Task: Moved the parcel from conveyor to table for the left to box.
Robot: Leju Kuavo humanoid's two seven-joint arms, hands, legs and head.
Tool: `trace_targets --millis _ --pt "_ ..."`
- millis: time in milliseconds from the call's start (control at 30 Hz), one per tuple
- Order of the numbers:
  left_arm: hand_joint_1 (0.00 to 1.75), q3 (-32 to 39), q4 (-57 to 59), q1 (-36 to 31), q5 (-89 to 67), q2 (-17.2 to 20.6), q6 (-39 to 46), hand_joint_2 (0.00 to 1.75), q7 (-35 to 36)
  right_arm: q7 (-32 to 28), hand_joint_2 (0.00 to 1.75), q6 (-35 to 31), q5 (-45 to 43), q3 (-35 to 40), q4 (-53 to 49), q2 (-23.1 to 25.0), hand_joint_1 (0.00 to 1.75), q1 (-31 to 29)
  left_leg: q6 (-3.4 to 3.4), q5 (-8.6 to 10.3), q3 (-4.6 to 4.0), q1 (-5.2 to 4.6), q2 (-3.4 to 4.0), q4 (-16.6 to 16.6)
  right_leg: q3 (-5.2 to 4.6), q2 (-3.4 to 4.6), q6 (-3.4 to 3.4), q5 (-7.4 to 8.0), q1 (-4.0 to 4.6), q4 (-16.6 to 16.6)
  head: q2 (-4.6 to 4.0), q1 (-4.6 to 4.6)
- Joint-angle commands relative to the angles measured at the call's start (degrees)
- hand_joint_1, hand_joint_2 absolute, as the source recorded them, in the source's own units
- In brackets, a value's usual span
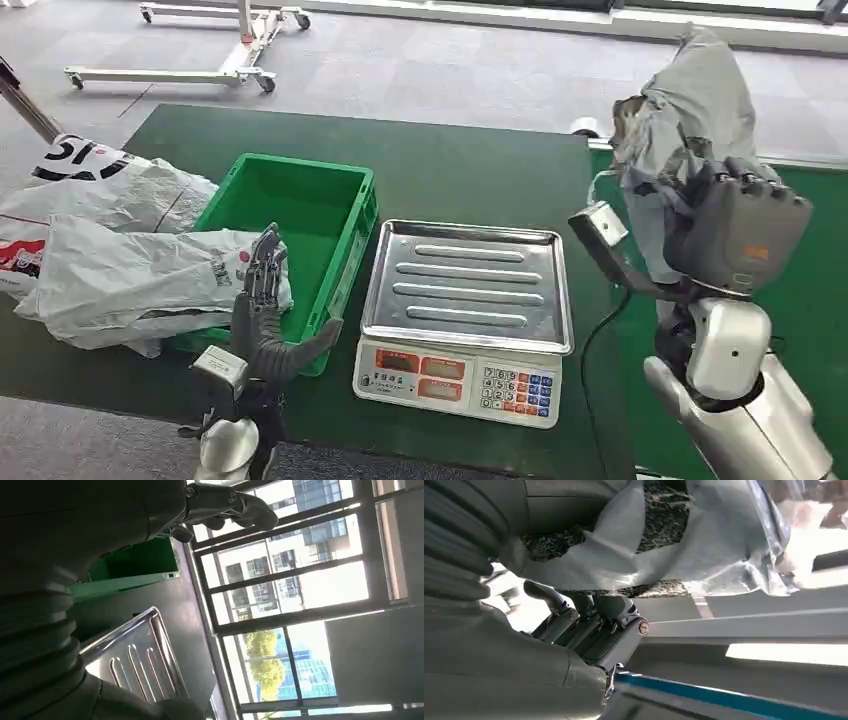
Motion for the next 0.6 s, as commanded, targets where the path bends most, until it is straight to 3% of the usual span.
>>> trace_targets --millis 33,167,200,300,367,433,467,500,600 --pt "0.0 -3.5 7.0 -3.1 2.7 3.3 1.8 1.75 0.2 -22.8 1.75 -5.8 -0.2 17.0 18.2 18.1 1.75 -0.2 -0.08 0.03 0.5 0.19 0.05 -0.3 0.38 0.55 -0.14 0.12 0.13 -0.4 0.0 -0.04" --pt "0.0 -3.5 7.0 -3.1 2.7 3.3 1.8 1.75 0.2 -22.8 1.75 -5.8 -0.2 17.0 18.2 18.1 1.75 -0.2 -0.12 0.03 0.19 0.15 -0.11 -0.1 0.03 0.27 -0.16 -0.05 0.1 -0.1 0.0 -0.07" --pt "0.0 -3.8 8.3 -3.9 3.4 3.8 2.1 1.75 0.2 -39.7 1.75 -1.9 -5.0 13.9 20.1 22.7 1.45 2.6 -0.13 0.04 0.21 0.22 -0.25 -0.2 0.14 0.19 -0.21 -0.07 0.17 -0.1 -0.02 -0.04" --pt "0.0 -4.0 8.8 -3.9 3.5 4.1 2.9 1.75 0.2 -44.3 1.75 -1.4 -6.9 15.2 24.9 25.9 1.47 2.4 -0.15 0.04 0.34 0.24 -0.12 -0.3 0.18 0.5 -0.26 -0.01 0.16 -0.2 0.0 -0.02" --pt "0.0 -4.0 8.3 -3.1 3.5 4.3 3.7 1.75 0.2 -44.8 1.75 -1.8 -7.6 15.4 28.3 26.8 1.66 1.5 -0.23 -0.02 0.27 0.22 0.04 -0.2 0.09 0.46 -0.25 -0.05 0.17 -0.1 0.0 -0.04" --pt "0.0 -4.0 7.9 -2.3 3.8 4.4 3.7 1.75 0.2 -45.2 1.75 -2.4 -9.3 14.8 29.6 26.8 1.68 1.0 -0.22 0.0 0.27 0.2 -0.1 -0.2 0.1 0.36 -0.24 -0.07 0.14 -0.1 0.0 -0.04" --pt "0.0 -4.1 7.9 -2.2 3.8 4.5 3.8 1.75 0.2 -45.3 1.75 -2.4 -9.8 14.7 29.8 26.8 1.45 0.8 -0.21 0.02 0.33 0.24 -0.2 -0.3 0.18 0.48 -0.27 -0.03 0.16 -0.2 0.0 -0.02" --pt "0.0 -4.2 8.0 -2.2 3.6 4.6 4.0 1.75 0.2 -45.4 1.75 -2.1 -10.8 14.1 30.3 26.7 0.0 0.7 -0.2 0.0 0.27 0.2 -0.1 -0.2 0.1 0.46 -0.24 -0.04 0.14 -0.2 0.0 -0.02" --pt "0.0 -4.3 7.9 -1.9 3.4 4.8 4.9 1.75 0.2 -47.6 1.75 -1.2 -15.5 13.1 30.0 26.7 0.0 1.3 -0.2 0.0 0.18 0.2 -0.12 -0.2 0.05 0.27 -0.21 -0.07 0.15 -0.1 0.0 -0.02"
